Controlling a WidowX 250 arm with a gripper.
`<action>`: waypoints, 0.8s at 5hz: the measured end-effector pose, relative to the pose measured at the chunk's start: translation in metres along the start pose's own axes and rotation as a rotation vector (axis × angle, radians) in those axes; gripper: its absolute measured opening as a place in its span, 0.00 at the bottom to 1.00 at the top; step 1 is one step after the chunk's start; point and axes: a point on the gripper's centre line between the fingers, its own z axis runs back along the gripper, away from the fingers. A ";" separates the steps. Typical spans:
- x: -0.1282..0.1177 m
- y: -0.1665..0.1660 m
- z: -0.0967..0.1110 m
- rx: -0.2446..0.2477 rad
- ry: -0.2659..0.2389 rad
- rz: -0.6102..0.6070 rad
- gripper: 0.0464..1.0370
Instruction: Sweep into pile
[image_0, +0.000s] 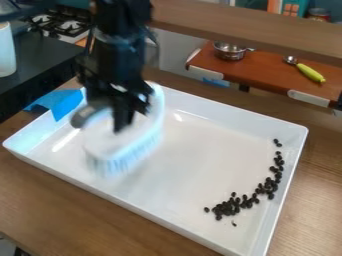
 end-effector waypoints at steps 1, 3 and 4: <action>0.005 -0.020 -0.005 0.012 -0.037 0.016 0.46; -0.001 -0.050 0.003 -0.037 -0.038 0.129 0.46; 0.002 -0.067 -0.001 -0.032 0.003 0.226 0.46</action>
